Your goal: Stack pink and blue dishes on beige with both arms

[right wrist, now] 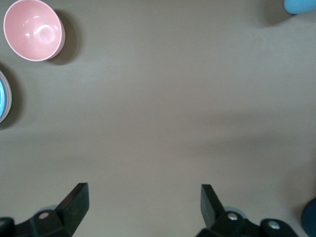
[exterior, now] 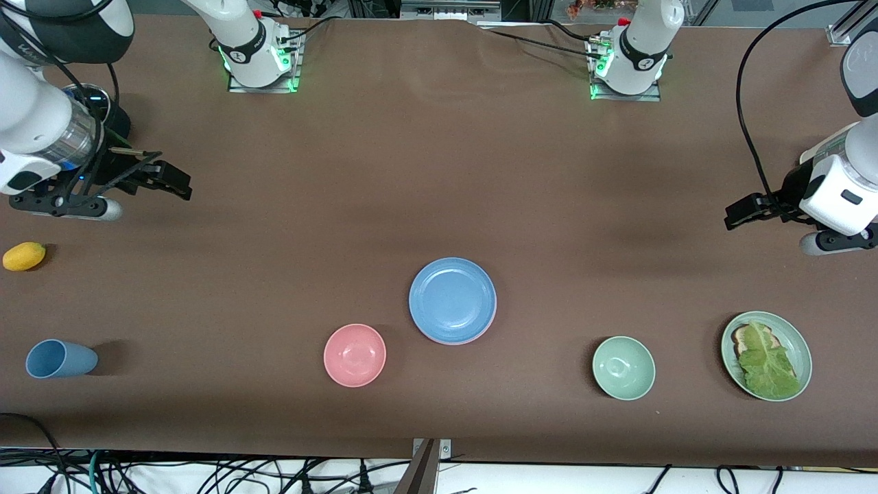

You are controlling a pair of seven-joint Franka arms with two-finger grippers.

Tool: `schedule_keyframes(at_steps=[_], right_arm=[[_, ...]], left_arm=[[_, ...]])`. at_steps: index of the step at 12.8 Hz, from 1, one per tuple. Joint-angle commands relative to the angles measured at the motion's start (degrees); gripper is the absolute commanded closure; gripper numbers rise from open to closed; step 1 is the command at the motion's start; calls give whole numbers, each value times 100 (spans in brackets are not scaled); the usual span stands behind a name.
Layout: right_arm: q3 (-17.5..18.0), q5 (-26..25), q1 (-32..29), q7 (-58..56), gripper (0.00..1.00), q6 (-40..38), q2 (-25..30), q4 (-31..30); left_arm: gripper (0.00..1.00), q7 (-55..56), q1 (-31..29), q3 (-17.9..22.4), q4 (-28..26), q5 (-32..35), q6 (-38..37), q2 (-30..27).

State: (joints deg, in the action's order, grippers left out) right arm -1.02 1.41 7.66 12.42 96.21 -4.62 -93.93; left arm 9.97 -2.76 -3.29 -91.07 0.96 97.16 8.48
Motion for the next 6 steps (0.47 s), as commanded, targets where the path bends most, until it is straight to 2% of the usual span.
schedule_keyframes(at_steps=[1, 6], right_arm=[[5, -44, -28, -74, 0, -41, -3, 172], [23, -106, -45, -108, 0, 20, -100, 402]], left_arm=[[0, -118, -14, -5, -104, -123, 49, -101], [0, -109, -5, -5, -104, -131, 49, -101]])
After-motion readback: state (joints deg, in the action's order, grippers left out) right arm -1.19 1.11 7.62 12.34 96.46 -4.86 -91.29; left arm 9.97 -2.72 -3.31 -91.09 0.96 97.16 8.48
